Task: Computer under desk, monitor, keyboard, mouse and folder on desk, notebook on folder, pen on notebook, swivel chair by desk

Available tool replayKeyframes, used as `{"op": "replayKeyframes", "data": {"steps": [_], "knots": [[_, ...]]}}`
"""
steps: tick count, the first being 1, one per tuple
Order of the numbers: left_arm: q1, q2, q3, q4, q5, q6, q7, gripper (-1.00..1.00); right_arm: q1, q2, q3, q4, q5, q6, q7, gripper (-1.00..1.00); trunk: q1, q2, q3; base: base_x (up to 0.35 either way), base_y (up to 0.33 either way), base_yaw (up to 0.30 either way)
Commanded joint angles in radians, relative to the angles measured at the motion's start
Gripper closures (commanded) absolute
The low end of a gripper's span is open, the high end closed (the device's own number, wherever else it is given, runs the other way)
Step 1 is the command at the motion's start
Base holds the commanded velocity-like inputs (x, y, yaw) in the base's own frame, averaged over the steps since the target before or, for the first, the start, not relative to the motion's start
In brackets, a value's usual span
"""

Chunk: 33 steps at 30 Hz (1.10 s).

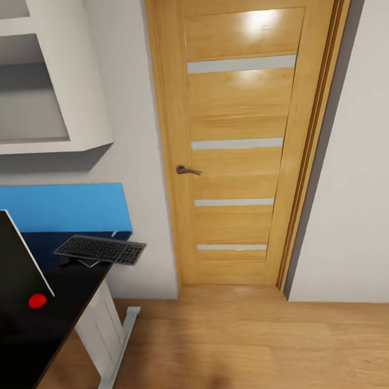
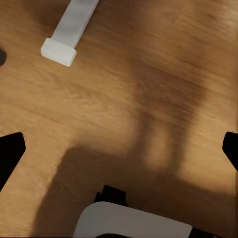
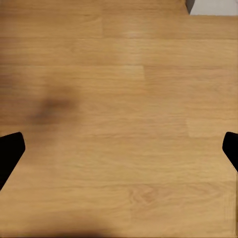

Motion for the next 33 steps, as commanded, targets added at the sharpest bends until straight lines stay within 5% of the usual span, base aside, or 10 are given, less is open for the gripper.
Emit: {"op": "replayKeyframes", "data": {"steps": [1, 14, 33], "knots": [[0.001, 0.0, 0.001, -0.002, 0.001, -0.001, 0.0, -1.0, -0.001, 0.0, -0.001, 0.001, 0.001, -0.003, -0.001, -1.0, 0.0, 0.0, -0.001, -0.068, -0.32, 0.288], [0.0, 0.001, 0.001, -0.002, 0.001, -0.001, 0.001, -1.0, -0.001, 0.002, 0.002, 0.001, 0.002, -0.004, -0.001, -1.0, 0.0, 0.0, -0.001, -0.012, -0.328, 0.288], [0.001, 0.001, 0.001, -0.002, 0.002, -0.001, 0.0, -1.0, -0.001, 0.002, 0.001, 0.0, 0.0, -0.004, -0.002, -1.0, 0.0, 0.0, -0.001, 0.0, -0.017, 0.288]]}}
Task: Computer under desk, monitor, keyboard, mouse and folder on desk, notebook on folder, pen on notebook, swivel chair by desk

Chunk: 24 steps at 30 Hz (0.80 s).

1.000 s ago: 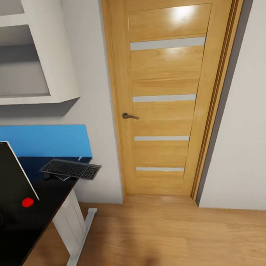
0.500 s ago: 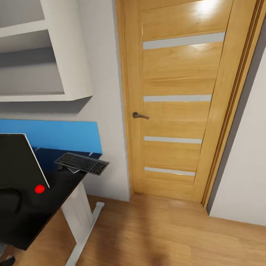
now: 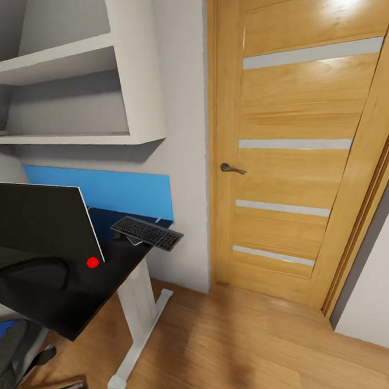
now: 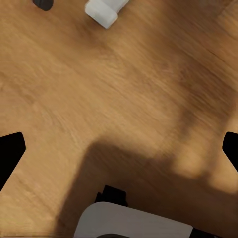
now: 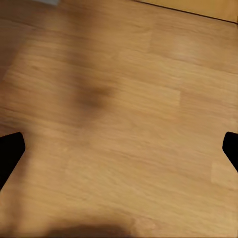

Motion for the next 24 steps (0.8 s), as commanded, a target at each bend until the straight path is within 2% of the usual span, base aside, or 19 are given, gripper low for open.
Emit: {"op": "replayKeyframes", "data": {"steps": [1, 24], "knots": [[0.001, 0.0, 0.001, -0.002, 0.001, 0.0, 0.0, -1.0, -0.001, 0.0, -0.001, 0.0, 0.0, -0.003, -0.002, -1.0, 0.0, 0.0, -0.001, 0.0, 0.0, 0.288], [0.0, 0.0, 0.001, -0.002, 0.0, -0.001, 0.001, -1.0, -0.001, 0.0, -0.001, -0.002, -0.002, -0.003, -0.002, -1.0, 0.0, 0.0, -0.001, 0.0, 0.0, 0.288]]}}
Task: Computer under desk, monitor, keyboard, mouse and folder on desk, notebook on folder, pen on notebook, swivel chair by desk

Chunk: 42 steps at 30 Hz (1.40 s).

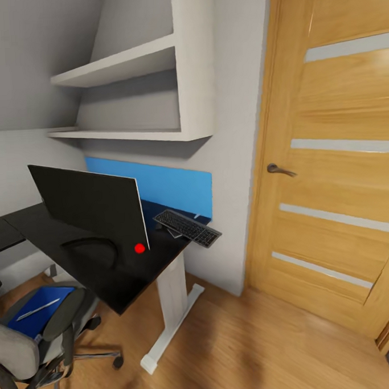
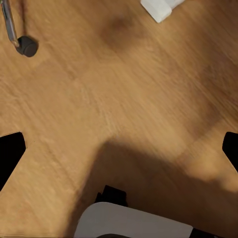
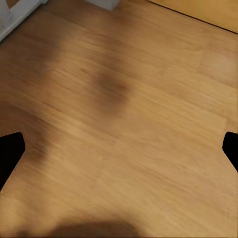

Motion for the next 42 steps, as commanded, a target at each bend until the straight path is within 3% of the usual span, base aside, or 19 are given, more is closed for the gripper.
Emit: {"op": "replayKeyframes", "data": {"steps": [1, 33, 42], "knots": [[0.001, 0.0, 0.001, -0.002, 0.001, -0.001, 0.0, -1.0, -0.001, 0.0, -0.001, 0.001, 0.0, -0.003, -0.002, -1.0, 0.0, 0.0, -0.001, 0.0, 0.0, 0.288], [0.0, 0.0, 0.001, -0.002, 0.002, 0.0, -0.001, -1.0, -0.001, 0.0, -0.001, 0.002, 0.001, -0.003, -0.002, -1.0, 0.0, 0.0, -0.001, 0.0, 0.0, 0.288], [0.001, 0.0, 0.001, -0.002, 0.002, 0.0, 0.0, -1.0, -0.001, 0.0, -0.001, 0.002, 0.0, -0.003, -0.002, -1.0, 0.0, 0.0, -0.001, 0.0, 0.0, 0.085]]}}
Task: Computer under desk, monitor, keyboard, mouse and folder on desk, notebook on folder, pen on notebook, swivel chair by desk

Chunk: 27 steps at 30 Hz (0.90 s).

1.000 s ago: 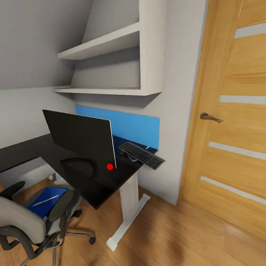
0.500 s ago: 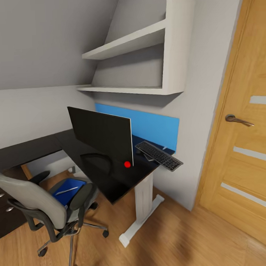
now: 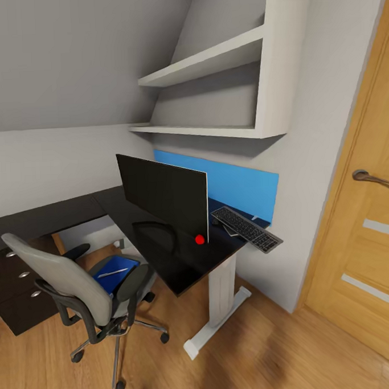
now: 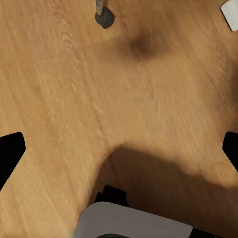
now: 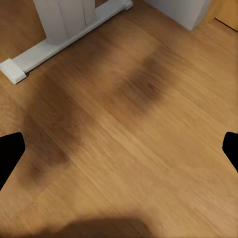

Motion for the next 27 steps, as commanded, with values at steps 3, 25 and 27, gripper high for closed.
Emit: {"op": "replayKeyframes", "data": {"steps": [3, 25, 27], "knots": [[0.0, 0.0, 0.001, -0.002, 0.0, 0.0, 0.0, -1.0, -0.001, 0.001, -0.001, 0.0, -0.001, -0.003, -0.002, -1.0, 0.0, 0.0, -0.001, 0.0, 0.0, 0.154], [0.0, -0.002, 0.001, -0.002, -0.001, -0.002, 0.0, -1.0, -0.001, 0.002, -0.003, 0.0, -0.003, -0.003, -0.002, -1.0, 0.0, 0.0, -0.001, 0.0, -0.012, 0.24], [0.0, -0.002, 0.001, -0.002, -0.001, -0.002, 0.0, -1.0, -0.001, 0.002, -0.003, 0.0, -0.003, -0.002, -0.002, -1.0, 0.0, 0.0, -0.001, 0.0, -0.127, 0.248]]}}
